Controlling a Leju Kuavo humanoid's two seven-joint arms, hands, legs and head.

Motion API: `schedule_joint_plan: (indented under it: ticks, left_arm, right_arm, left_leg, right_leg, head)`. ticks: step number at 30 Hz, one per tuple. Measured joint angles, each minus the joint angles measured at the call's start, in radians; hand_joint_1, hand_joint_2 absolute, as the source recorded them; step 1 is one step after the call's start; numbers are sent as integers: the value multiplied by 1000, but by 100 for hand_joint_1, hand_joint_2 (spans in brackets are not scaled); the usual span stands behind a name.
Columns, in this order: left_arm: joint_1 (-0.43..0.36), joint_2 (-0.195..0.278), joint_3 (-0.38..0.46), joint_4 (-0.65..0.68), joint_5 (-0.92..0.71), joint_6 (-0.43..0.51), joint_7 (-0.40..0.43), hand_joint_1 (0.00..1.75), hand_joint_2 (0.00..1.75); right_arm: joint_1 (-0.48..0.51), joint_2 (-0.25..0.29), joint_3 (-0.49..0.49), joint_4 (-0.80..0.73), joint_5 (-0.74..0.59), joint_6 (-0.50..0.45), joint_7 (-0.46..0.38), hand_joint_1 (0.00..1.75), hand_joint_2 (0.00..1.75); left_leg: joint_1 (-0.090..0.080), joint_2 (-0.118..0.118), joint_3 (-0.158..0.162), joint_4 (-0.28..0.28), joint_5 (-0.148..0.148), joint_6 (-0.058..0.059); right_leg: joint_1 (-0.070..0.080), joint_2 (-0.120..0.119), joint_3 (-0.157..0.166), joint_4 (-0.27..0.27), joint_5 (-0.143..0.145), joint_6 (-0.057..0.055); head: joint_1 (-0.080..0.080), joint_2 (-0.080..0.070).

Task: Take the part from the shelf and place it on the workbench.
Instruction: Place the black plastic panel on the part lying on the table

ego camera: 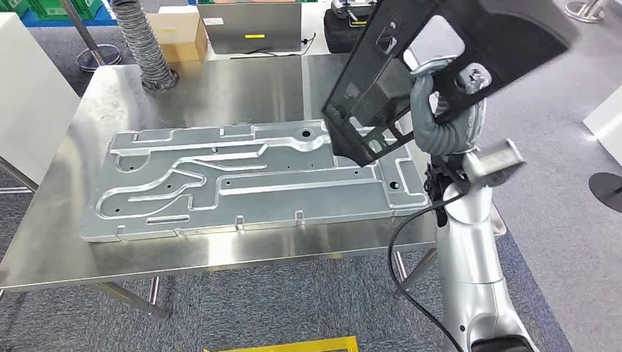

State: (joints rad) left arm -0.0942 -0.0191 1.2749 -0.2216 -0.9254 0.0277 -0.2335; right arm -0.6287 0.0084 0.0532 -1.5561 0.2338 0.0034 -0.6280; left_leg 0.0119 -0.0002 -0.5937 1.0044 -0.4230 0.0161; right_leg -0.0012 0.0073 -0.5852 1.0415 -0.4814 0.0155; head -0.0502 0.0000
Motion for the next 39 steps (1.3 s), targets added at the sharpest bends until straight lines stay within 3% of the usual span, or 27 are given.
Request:
schedule_joint_plan:
  ticks: [3,4,5,6,8,10,12,15,16,18,19,20,21,22,23,25,26,30,32,34,35,36,37,39]
  left_arm:
    - [-2,0,0,0,-3,-6,-5,0,0]
    - [-3,0,0,0,-6,-8,-6,0,0]
    - [-3,0,0,0,-9,-9,-7,0,0]
    - [-3,0,0,0,-11,-11,-8,0,0]
    - [-3,-1,-1,0,-17,-12,-8,0,0]
    - [-6,-2,-2,0,-21,-11,-9,0,0]
    - [-9,-3,-3,0,-26,-11,-10,0,0]
    - [-10,-3,-6,0,-32,-10,-12,0,0]
    - [-11,-4,-6,0,-34,-10,-13,0,0]
    - [-13,-5,-7,0,-39,-10,-15,0,0]
    - [-13,-5,-7,0,-40,-10,-17,0,0]
    - [-13,-5,-7,0,-41,-10,-18,0,0]
    - [-13,-5,-7,0,-42,-10,-19,0,0]
    - [-12,-5,-7,0,-43,-10,-19,0,0]
    - [-12,-4,-8,0,-45,-10,-20,0,0]
    - [-13,-4,-8,0,-49,-11,-20,0,0]
    - [-14,-5,-9,0,-50,-11,-20,0,0]
    - [-13,-7,-16,0,-57,-15,-21,0,0]
    - [-16,-8,-22,0,-62,-19,-21,0,0]
    - [-17,-8,-28,0,-66,-20,-20,0,0]
    - [-17,-8,-30,0,-68,-20,-19,0,0]
    - [-17,-8,-31,0,-69,-21,-18,0,0]
    - [-17,-8,-32,0,-71,-21,-17,0,0]
    - [-20,-9,-34,0,-73,-21,-15,0,0]
  right_arm:
    - [-76,-10,15,149,189,-147,62,171,175]
    - [-98,-12,28,202,269,-200,88,171,175]
    - [-118,-14,46,255,357,-251,115,171,175]
    - [-138,-16,67,304,444,-298,142,171,175]
    - [-177,-18,113,384,591,-369,196,171,175]
    - [-217,-14,162,452,731,-419,263,171,175]
    - [-249,-2,213,516,876,-448,341,171,175]
    - [-289,30,292,605,1069,-449,443,171,175]
    - [-303,46,320,634,1121,-442,465,171,175]
    - [-329,82,374,697,1205,-416,495,171,175]
    - [-338,99,400,730,1237,-401,506,171,175]
    - [-343,116,425,763,1263,-387,515,171,175]
    - [-346,133,449,792,1283,-374,522,171,175]
    - [-349,149,471,819,1295,-363,527,171,175]
    - [-353,165,489,843,1301,-353,527,171,175]
    - [-365,191,515,886,1302,-332,518,171,175]
    - [-371,201,525,907,1299,-323,511,171,175]
    - [-383,226,549,977,1273,-290,486,171,175]
    - [-384,230,554,1007,1263,-278,486,171,175]
    - [-379,231,558,1038,1257,-270,492,171,175]
    - [-375,231,559,1051,1253,-267,496,171,175]
    - [-370,230,559,1065,1249,-264,501,171,175]
    - [-367,230,559,1076,1245,-261,507,171,175]
    - [-366,230,559,1095,1237,-256,516,171,175]
  left_leg:
    - [1,1,0,-2,-1,7]
    - [1,0,1,-2,-2,7]
    - [1,0,2,-1,-4,7]
    - [1,-1,5,0,-6,6]
    - [1,-3,12,1,-13,1]
    - [-2,-4,15,3,-19,-7]
    - [-3,-4,15,2,-22,-18]
    - [-2,-4,9,22,-41,-35]
    - [-1,-4,-10,63,-63,-39]
    - [1,-4,-80,200,-121,-45]
    - [1,-4,-118,264,-140,-47]
    - [1,-4,-141,298,-140,-48]
    - [1,-4,-145,290,-119,-47]
    - [1,-4,-128,240,-80,-45]
    - [1,-3,-96,163,-35,-42]
    - [-2,-4,-39,39,14,-34]
    - [-4,-5,-26,12,18,-30]
    - [1,-6,-20,0,16,-12]
    - [4,-5,-17,-3,16,-4]
    - [4,-5,-17,-2,14,1]
    - [4,-5,-17,-2,13,1]
    - [4,-5,-16,-2,12,0]
    - [4,-6,-14,-1,10,-1]
    - [2,-6,-10,0,7,-5]
  right_leg:
    - [-6,-3,-97,186,-82,13]
    - [-8,-3,-130,242,-95,15]
    - [-9,-3,-148,264,-88,16]
    - [-11,-3,-146,244,-62,15]
    - [-12,-4,-96,112,21,9]
    - [-7,-5,-48,-1,64,2]
    - [-1,-3,-35,-26,62,-7]
    - [-6,-2,-28,-36,61,-26]
    - [-8,-1,-25,-39,61,-33]
    - [-5,0,-22,-40,59,-42]
    - [-3,1,-20,-40,57,-44]
    - [-1,1,-17,-40,55,-45]
    - [1,1,-14,-40,52,-46]
    - [3,1,-9,-39,48,-46]
    - [4,1,-4,-37,44,-44]
    - [9,1,0,-33,35,-39]
    - [10,1,0,-32,33,-35]
    - [11,-1,-5,-14,16,-16]
    - [7,-2,-47,76,-34,-6]
    - [2,-2,-121,218,-90,1]
    - [-1,-2,-148,263,-99,3]
    - [-2,-2,-155,267,-86,3]
    - [-2,-2,-141,227,-54,0]
    - [0,-3,-75,77,22,-9]
  head:
    - [0,0]
    - [0,0]
    - [0,0]
    - [0,0]
    - [0,0]
    - [0,0]
    - [0,0]
    - [0,0]
    - [0,0]
    - [0,0]
    - [0,0]
    - [0,0]
    - [0,0]
    - [0,0]
    - [0,0]
    - [0,0]
    - [0,0]
    - [0,0]
    - [0,0]
    - [0,0]
    - [0,0]
    - [0,0]
    - [0,0]
    - [0,0]
